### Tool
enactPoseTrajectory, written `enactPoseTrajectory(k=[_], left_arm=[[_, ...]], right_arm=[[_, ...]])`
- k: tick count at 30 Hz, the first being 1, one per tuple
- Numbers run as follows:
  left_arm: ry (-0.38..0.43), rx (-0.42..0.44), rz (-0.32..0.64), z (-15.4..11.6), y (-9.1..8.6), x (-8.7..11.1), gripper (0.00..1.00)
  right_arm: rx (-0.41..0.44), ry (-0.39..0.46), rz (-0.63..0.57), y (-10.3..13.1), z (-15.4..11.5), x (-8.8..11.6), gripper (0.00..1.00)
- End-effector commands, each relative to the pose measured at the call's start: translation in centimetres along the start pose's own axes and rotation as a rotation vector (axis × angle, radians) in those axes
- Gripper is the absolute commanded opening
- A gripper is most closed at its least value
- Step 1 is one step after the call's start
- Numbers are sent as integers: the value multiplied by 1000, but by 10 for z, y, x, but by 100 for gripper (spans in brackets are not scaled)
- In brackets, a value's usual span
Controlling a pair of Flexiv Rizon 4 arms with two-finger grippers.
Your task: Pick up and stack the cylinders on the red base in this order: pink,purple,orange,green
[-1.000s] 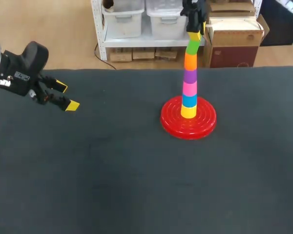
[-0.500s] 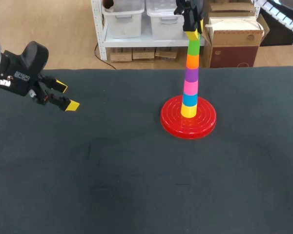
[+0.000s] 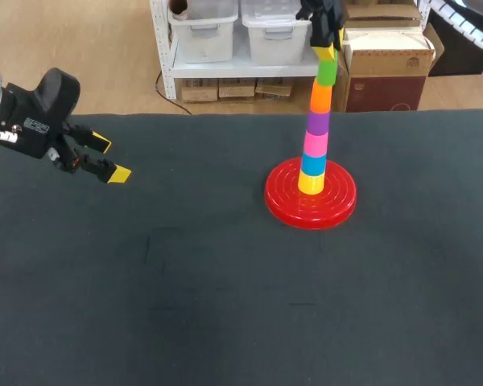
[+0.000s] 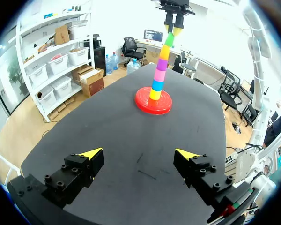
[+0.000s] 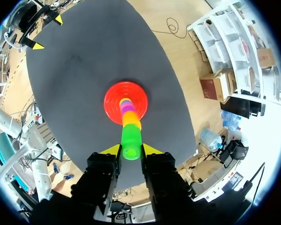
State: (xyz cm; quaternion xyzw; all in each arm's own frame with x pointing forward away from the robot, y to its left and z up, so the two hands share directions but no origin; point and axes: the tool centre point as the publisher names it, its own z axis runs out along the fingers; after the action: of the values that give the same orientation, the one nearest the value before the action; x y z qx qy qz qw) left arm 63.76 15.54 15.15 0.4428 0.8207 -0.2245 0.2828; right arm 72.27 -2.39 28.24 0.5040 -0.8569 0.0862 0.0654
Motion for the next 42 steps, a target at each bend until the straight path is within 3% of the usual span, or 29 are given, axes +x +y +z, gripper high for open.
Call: enactPoseTrajectory(k=[1,15,32,42], left_arm=[[6,2,0,1,2,-1,100],[6,2,0,1,2,-1,100],[6,2,0,1,2,-1,100],[6,2,0,1,2,-1,100]], right_arm=[[0,4,-12,-3,1,-6,0],[-32,40,-36,-13,14,-24,0],[-63,-51,5,0,17,-3,0],[-95,-54,3,1,39,-9,0]])
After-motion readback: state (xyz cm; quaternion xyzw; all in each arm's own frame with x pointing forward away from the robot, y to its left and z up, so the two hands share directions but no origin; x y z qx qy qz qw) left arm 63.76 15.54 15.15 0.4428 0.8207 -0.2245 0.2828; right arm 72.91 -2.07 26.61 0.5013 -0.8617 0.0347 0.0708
